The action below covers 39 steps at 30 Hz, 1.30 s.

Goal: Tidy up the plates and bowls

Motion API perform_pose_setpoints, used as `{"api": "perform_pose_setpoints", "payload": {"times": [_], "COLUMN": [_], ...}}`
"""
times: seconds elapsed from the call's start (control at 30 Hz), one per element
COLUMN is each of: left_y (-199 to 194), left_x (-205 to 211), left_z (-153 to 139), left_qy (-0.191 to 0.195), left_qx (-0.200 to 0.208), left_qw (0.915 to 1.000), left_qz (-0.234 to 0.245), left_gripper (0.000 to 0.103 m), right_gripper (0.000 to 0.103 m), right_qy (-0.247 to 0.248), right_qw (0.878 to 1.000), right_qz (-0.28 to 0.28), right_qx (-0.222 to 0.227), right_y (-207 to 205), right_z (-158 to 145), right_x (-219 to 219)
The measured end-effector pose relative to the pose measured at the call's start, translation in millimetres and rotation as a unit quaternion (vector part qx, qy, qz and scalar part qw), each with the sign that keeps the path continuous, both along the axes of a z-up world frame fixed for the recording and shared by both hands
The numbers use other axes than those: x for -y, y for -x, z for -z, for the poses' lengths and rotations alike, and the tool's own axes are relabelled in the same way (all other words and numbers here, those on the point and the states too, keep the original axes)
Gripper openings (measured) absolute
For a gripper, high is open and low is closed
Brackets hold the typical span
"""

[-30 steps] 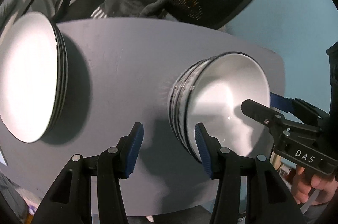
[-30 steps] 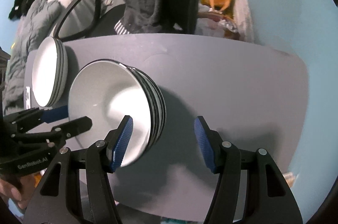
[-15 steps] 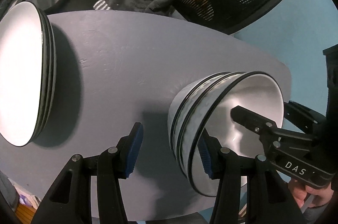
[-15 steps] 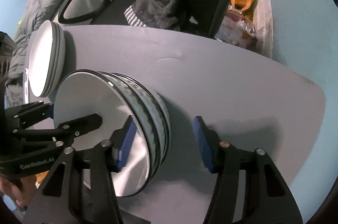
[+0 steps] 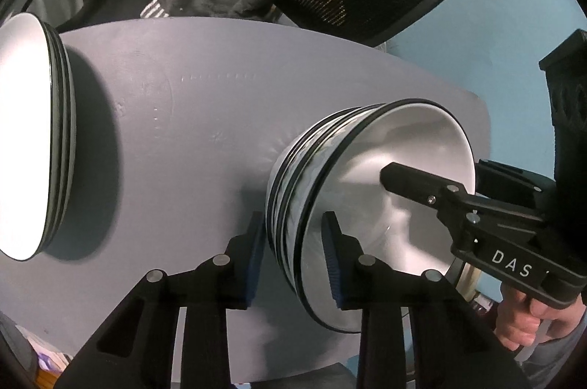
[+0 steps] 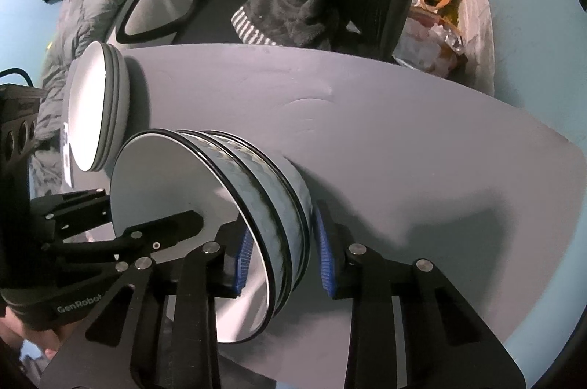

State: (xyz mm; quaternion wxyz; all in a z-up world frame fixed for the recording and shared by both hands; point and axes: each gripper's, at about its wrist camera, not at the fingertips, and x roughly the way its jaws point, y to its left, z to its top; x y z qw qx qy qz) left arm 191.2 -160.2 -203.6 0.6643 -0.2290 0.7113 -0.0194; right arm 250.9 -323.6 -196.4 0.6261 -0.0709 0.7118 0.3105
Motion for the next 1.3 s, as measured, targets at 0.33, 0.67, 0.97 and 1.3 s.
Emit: {"api": "perform_pose_setpoints", "payload": {"times": [0.33, 0.67, 0.97, 1.3], "left_y": [10.0, 57.9, 109.4, 153.0], "left_x": [-6.6, -39.9, -84.7, -136.8], "left_z": [-5.0, -3.6, -1.2, 1.1], "left_qy": [-0.021, -0.041, -0.046, -0.050], "left_qx": [0.000, -0.015, -0.027, -0.028], "left_qw": [0.9997, 0.9987, 0.9985, 0.9982], "left_qz": [0.017, 0.025, 0.010, -0.014], "left_gripper": [0.021, 0.021, 0.021, 0.021], "right_gripper": [0.022, 0.020, 0.020, 0.020], "right_qy": [0.011, 0.010, 0.003, 0.007], "right_qw": [1.000, 1.000, 1.000, 0.999], "right_qz": [0.022, 0.019, 0.022, 0.027], "right_qx": [0.010, -0.003, -0.008, -0.019], "right_y": [10.1, 53.2, 94.3, 130.2], "right_z": [-3.4, 1.0, 6.1, 8.3], "right_x": [0.1, -26.1, -67.3, -104.5]}}
